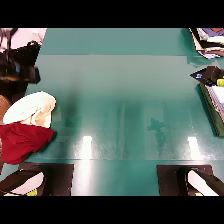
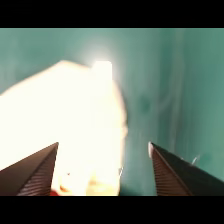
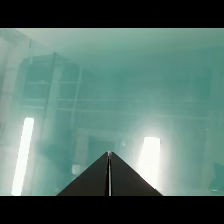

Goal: Fold the shirts.

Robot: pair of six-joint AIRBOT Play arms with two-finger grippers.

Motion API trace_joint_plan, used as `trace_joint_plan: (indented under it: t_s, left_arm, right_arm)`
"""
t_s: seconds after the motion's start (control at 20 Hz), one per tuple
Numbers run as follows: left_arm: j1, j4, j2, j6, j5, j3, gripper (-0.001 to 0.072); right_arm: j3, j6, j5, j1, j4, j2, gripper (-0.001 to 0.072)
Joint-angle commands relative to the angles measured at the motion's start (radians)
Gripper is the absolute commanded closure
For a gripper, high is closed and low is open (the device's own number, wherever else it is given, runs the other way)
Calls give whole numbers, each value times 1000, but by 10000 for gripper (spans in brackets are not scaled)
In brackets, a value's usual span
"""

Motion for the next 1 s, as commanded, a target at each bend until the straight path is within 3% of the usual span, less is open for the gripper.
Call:
trace_joint_plan:
  t_s: [0.0,0.2,0.4,0.45,0.55,0.7,0.95]
  left_arm:
    - [82,21,5,-32,164,-235,56]
    - [82,10,4,-51,349,-412,57]
    - [82,-1,4,-76,361,-418,58]
    - [82,-16,4,-76,359,-418,124]
    - [82,-26,4,-75,350,-417,686]
    - [82,-26,12,-100,298,-347,684]
    - [69,-70,163,-74,216,64,685]
  right_arm:
    - [0,0,0,1,0,1,695]
    - [0,0,-4,1,0,0,695]
    - [0,0,-13,1,0,0,694]
    - [0,1,-14,1,0,0,695]
    - [0,0,-15,1,0,1,695]
    - [0,0,-16,1,5,1,695]
    - [0,0,-115,0,38,79,695]
